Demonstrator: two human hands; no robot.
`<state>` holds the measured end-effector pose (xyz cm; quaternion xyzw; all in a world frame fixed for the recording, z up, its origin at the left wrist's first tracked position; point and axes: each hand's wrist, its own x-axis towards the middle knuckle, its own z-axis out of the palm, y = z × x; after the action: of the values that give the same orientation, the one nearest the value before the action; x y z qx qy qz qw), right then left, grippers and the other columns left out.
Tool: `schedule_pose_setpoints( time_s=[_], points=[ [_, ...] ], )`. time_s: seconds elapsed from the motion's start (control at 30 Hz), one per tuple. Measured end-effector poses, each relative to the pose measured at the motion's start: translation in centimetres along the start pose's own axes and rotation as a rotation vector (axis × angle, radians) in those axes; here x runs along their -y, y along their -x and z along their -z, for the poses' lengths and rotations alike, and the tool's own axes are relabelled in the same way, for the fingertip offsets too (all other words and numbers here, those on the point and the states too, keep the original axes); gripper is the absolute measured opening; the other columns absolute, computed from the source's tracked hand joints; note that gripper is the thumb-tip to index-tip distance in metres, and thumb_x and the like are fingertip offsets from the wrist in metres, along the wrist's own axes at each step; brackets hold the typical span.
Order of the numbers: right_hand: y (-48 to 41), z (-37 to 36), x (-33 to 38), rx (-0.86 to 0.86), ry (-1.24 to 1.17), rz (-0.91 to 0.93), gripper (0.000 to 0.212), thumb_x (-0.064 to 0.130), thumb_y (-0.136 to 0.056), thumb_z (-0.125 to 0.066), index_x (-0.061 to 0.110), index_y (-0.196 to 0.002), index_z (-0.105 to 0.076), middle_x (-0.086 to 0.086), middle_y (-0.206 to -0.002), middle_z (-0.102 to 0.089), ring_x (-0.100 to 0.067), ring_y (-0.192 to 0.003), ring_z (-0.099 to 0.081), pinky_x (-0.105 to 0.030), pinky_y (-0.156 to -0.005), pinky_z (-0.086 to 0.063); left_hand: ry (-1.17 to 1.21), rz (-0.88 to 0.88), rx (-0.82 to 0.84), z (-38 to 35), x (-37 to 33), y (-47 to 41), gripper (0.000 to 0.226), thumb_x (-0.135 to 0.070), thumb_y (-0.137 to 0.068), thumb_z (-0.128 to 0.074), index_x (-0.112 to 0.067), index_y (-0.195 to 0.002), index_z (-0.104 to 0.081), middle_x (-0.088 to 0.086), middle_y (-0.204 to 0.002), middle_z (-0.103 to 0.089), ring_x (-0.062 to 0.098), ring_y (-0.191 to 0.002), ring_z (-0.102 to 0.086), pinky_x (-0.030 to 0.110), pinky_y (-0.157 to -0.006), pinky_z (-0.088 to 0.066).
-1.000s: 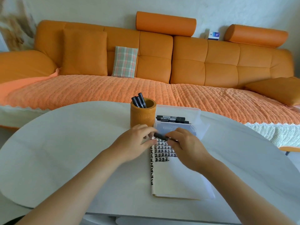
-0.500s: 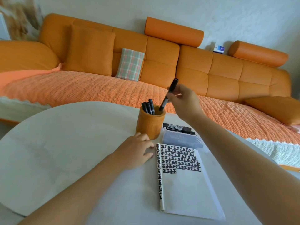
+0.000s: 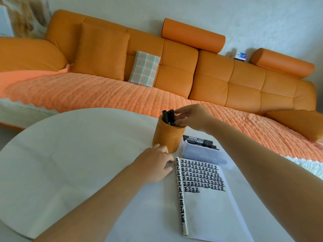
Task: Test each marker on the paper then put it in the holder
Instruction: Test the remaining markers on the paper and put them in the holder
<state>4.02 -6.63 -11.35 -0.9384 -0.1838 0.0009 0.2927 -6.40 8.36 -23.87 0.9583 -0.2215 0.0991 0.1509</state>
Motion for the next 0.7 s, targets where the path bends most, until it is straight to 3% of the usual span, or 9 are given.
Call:
schedule_pose_setpoints(
  time_s=[0.1, 0.2, 0.33, 0.4, 0.7],
  points=[
    [0.2, 0.5, -2.2, -0.127, -0.022, -0.025, 0.018, 0.011, -0.09, -0.062, 0.026, -0.095, -0.071, 0.001, -0.101, -0.072, -0.009, -0.066, -0.058, -0.02, -0.055, -0.046, -0.017, 0.0, 0.01, 0.1, -0.1, -0.1, 0.04, -0.044, -0.096, -0.05, -0.025, -0.13, -0.055, -0.003, -0.122, -0.05, 0.016, -0.113, -0.042, 0.034, -0.09, -0.044],
    [0.7, 0.2, -4.4, -0.099, 0.235, -0.075, 0.028, 0.01, -0.094, -0.053, 0.033, -0.087, -0.068, 0.006, -0.108, -0.066, -0.008, -0.065, -0.057, -0.022, -0.053, -0.048, -0.032, -0.002, 0.016, 0.2, -0.3, -0.2, 0.039, -0.043, -0.097, -0.047, -0.025, -0.13, -0.054, -0.002, -0.123, -0.05, 0.017, -0.112, -0.043, 0.034, -0.09, -0.044],
    [1.4, -0.4, -6.7, 0.05, 0.502, -0.104, 0.035, 0.003, -0.089, -0.051, 0.028, -0.1, -0.075, 0.004, -0.113, -0.071, -0.018, -0.102, -0.066, -0.031, -0.085, -0.055, -0.047, -0.002, 0.008, 0.2, -0.3, -0.2, 0.037, -0.044, -0.096, -0.046, -0.026, -0.128, -0.055, -0.002, -0.123, -0.051, 0.017, -0.112, -0.043, 0.034, -0.091, -0.044],
    [1.3, -0.6, -7.2, 0.108, 0.588, -0.107, 0.038, 0.002, -0.087, -0.053, 0.024, -0.108, -0.074, 0.002, -0.115, -0.072, -0.02, -0.109, -0.064, -0.035, -0.097, -0.052, -0.052, -0.006, 0.003, 0.1, -0.3, -0.1, 0.037, -0.044, -0.096, -0.046, -0.027, -0.128, -0.055, -0.002, -0.123, -0.05, 0.017, -0.112, -0.043, 0.033, -0.09, -0.044],
    [1.1, -0.6, -6.7, 0.236, 0.76, -0.074, 0.029, 0.018, -0.094, -0.056, 0.022, -0.119, -0.071, -0.003, -0.117, -0.069, -0.024, -0.109, -0.061, -0.032, -0.094, -0.046, -0.06, -0.016, -0.006, 0.0, -0.3, 0.0, 0.036, -0.044, -0.097, -0.045, -0.026, -0.128, -0.054, -0.002, -0.125, -0.05, 0.016, -0.112, -0.044, 0.034, -0.091, -0.046]
  ],
)
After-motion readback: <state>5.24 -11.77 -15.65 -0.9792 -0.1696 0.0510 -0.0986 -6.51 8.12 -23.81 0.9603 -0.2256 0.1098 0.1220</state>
